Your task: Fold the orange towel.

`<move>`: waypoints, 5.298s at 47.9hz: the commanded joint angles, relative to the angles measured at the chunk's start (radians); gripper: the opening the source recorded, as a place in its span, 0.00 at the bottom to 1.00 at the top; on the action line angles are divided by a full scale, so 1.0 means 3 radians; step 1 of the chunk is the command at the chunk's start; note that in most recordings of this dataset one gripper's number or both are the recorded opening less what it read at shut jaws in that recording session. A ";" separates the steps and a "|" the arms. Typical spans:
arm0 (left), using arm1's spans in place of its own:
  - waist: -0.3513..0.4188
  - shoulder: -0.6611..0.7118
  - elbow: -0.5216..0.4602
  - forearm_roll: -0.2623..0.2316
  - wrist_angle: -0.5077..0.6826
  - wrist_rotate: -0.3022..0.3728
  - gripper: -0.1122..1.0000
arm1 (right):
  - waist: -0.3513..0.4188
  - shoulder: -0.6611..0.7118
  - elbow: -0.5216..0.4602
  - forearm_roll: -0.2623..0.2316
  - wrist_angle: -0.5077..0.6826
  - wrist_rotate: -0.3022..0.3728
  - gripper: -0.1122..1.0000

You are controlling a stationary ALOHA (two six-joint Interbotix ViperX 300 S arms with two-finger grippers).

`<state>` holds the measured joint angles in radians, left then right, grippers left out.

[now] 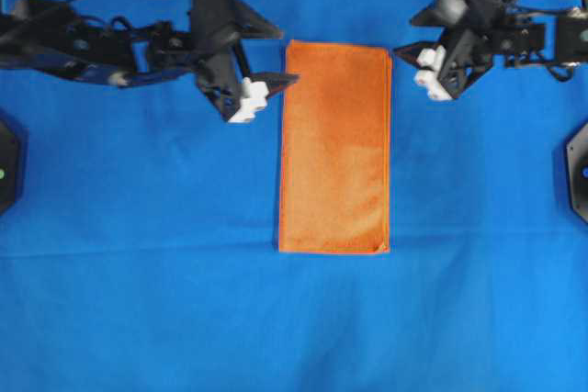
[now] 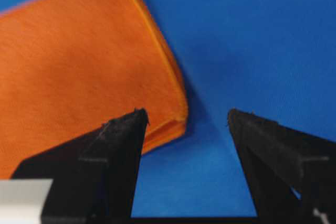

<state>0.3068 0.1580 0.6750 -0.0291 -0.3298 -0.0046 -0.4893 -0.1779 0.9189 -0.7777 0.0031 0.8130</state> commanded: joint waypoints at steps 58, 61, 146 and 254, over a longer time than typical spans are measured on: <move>0.0092 0.0711 -0.0348 0.0020 -0.0148 0.0077 0.12 | -0.0056 0.0803 -0.0297 -0.0010 -0.0225 0.0005 0.14; 0.0107 0.0644 -0.0327 0.0020 -0.0133 0.0082 0.12 | -0.0056 0.0741 -0.0307 -0.0010 -0.0169 0.0010 0.14; -0.1166 -0.0061 0.0046 0.0005 0.0435 0.0179 0.12 | 0.1606 0.0061 0.0051 0.1156 0.0654 0.0066 0.14; -0.0992 -0.4096 0.1974 0.0010 0.0926 0.0194 0.80 | 0.2010 -0.3267 0.0890 0.0322 0.1421 0.0031 0.66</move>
<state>-0.0138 -1.0278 1.2456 -0.0261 -0.0552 0.0537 0.1258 -1.1443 1.1812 -0.6765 0.4433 0.8176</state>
